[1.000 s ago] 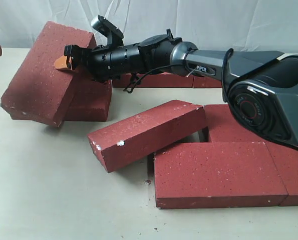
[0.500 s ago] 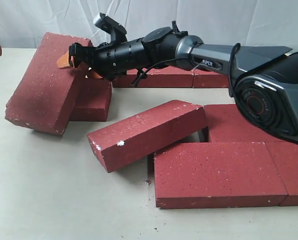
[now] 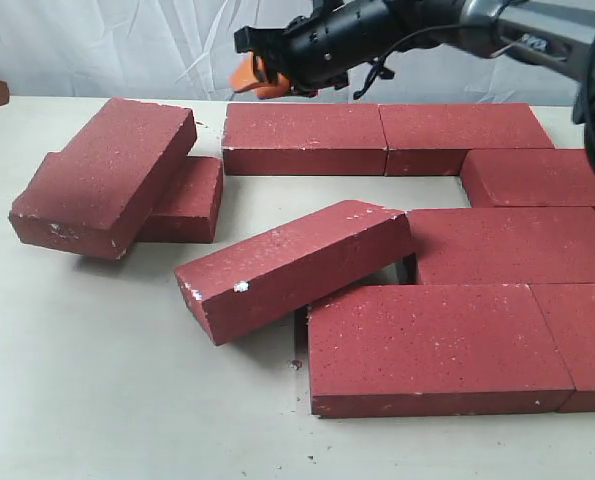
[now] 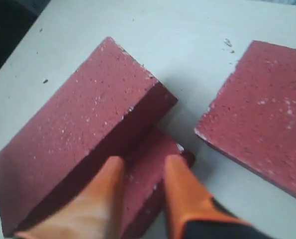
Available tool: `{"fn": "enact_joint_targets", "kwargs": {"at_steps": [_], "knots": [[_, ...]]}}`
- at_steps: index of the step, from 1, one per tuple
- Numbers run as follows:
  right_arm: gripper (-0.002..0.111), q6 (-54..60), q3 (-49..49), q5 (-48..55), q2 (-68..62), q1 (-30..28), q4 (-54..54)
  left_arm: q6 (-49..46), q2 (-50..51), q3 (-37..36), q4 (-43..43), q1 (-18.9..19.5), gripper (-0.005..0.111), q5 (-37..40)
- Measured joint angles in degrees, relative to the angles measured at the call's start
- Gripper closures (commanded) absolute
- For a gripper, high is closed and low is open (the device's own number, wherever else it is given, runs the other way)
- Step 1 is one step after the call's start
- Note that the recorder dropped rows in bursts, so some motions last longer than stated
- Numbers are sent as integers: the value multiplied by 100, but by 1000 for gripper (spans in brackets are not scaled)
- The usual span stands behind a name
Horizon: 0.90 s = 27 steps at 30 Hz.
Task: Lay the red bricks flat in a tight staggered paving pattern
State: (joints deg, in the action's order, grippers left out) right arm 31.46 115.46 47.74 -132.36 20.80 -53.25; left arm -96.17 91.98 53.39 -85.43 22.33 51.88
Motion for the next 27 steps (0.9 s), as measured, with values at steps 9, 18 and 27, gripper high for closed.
{"fn": "enact_joint_targets", "kwargs": {"at_steps": [9,18,27], "knots": [[105,-67,-24,1413,915,-364,1500,-469,0,0,35,-673,107,463],[105,568,-1906,838,2330,-446,2123,-426,0,-9,287,-2236,107,-927],[105,1548,-4797,-579,4349,-446,2126,1166,204,586,1891,-3800,107,-2833]]}}
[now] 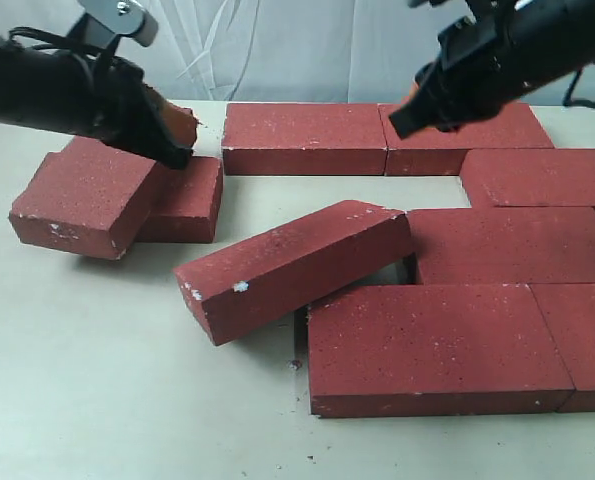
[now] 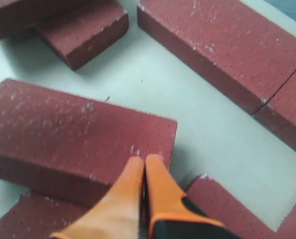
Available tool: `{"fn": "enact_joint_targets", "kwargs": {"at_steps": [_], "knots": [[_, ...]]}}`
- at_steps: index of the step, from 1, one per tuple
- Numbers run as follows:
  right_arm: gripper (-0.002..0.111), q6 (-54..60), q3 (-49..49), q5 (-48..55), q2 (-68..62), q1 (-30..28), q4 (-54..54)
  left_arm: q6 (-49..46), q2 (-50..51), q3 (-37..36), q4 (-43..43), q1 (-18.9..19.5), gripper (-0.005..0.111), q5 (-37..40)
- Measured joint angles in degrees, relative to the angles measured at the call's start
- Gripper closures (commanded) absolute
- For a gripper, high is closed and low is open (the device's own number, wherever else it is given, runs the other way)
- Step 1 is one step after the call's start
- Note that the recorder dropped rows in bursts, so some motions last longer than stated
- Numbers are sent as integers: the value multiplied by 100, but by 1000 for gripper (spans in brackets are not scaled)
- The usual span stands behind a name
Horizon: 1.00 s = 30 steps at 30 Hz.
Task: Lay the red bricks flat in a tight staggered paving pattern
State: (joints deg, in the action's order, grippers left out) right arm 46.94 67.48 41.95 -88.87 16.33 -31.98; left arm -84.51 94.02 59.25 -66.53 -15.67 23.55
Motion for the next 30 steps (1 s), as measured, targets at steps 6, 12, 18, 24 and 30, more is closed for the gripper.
{"fn": "enact_joint_targets", "kwargs": {"at_steps": [6,12,18,24,30], "knots": [[105,664,-577,-61,392,0,-234,1579,763,606,1783,-399,107,-78],[105,1272,-590,648,413,0,-886,1985,1422,1122,2502,-666,107,-130],[105,1976,-603,1207,358,148,-1185,2590,1822,1341,3278,-711,107,-141],[105,2203,-603,958,-10,548,-1200,2727,2142,1465,3534,-711,107,-301],[105,2240,-603,743,-274,666,-1200,2787,2207,1477,3793,-711,107,-355]]}}
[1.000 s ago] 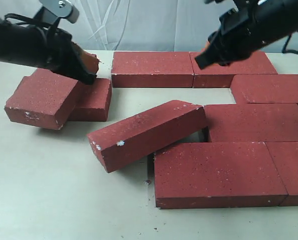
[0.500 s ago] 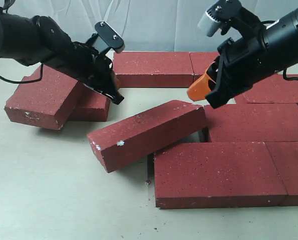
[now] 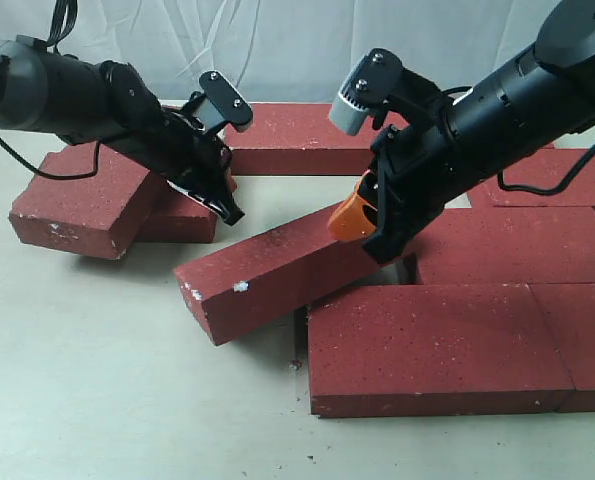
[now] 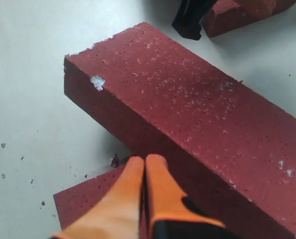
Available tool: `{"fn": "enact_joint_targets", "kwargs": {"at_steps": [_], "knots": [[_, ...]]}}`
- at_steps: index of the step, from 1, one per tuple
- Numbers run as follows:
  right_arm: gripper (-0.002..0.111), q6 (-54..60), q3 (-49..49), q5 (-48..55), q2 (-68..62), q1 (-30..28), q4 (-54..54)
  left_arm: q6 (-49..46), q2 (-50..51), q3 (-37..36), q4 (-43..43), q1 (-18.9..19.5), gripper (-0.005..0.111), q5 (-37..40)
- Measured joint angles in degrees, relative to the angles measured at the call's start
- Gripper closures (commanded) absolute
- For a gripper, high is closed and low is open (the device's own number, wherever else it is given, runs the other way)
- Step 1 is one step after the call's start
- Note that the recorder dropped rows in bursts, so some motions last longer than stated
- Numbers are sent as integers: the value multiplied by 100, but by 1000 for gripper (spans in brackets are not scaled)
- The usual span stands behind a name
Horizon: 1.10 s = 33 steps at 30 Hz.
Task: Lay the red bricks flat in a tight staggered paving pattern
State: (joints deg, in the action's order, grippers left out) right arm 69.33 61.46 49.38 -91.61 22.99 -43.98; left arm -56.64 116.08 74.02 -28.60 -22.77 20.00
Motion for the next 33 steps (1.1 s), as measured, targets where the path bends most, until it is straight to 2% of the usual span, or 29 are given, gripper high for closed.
{"fn": "enact_joint_targets", "kwargs": {"at_steps": [6,19,26,33], "knots": [[105,28,0,346,-64,24,53,10,62,0,161,0,107,-27],[105,63,0,380,-64,37,398,304,206,77,432,0,107,-59],[105,63,0,391,-64,37,471,393,206,81,492,319,107,17],[105,63,0,391,-132,37,474,477,206,81,644,397,107,81]]}}
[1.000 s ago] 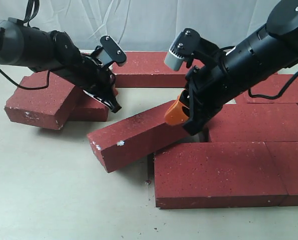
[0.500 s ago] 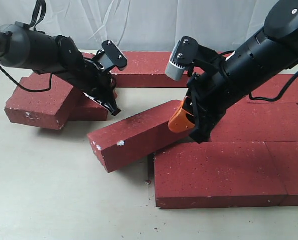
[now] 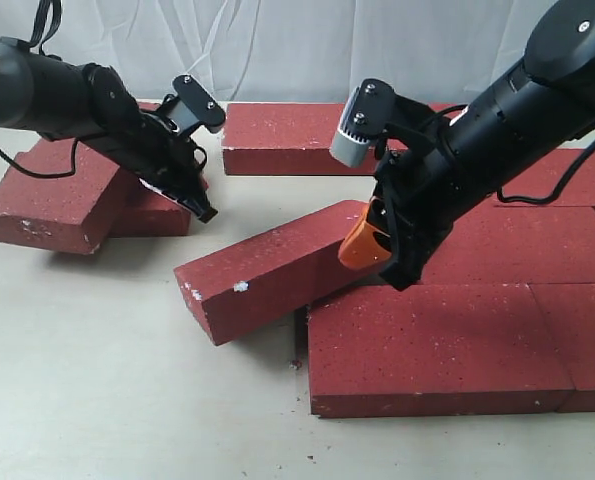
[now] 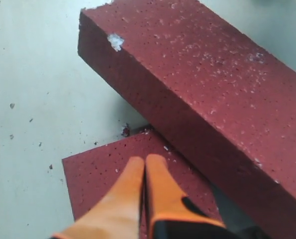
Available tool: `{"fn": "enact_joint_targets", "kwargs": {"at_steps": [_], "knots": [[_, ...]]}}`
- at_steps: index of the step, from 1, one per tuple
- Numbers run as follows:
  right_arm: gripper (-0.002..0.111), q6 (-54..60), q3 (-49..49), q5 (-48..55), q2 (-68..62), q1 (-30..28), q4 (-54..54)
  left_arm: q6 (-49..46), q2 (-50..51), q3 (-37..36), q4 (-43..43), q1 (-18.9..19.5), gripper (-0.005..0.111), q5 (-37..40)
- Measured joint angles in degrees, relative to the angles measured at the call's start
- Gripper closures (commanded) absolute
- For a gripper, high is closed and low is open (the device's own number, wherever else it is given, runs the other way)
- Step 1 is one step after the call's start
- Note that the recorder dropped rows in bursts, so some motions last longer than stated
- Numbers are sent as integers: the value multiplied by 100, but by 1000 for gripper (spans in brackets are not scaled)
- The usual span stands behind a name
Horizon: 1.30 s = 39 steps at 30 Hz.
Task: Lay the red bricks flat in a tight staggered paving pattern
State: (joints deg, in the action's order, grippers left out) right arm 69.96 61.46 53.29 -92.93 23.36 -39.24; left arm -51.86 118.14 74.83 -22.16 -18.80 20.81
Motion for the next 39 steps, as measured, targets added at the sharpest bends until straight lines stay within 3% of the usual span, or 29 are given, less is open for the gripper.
{"fn": "enact_joint_targets", "kwargs": {"at_steps": [9,16,20,22,26,29,33,39], "knots": [[105,83,0,173,-348,163,-121,281,-43,0,111,96,107,75],[105,393,0,-89,-604,1089,-128,296,-807,0,-202,96,107,838],[105,393,93,-902,-937,1262,84,332,-1164,0,-146,96,107,1835],[105,355,175,-1872,-1157,1265,108,540,-1273,0,-43,124,107,2231],[105,344,198,-3182,-1411,1265,-269,972,-1313,0,362,159,107,2342],[105,344,198,-3547,-1460,1265,-460,1195,-1344,0,586,159,107,2373],[105,-99,198,-3333,-1062,1160,158,1238,-1355,-85,461,159,107,2325],[109,-767,211,-1929,-707,418,906,1238,-1214,-225,224,159,107,2032]]}}
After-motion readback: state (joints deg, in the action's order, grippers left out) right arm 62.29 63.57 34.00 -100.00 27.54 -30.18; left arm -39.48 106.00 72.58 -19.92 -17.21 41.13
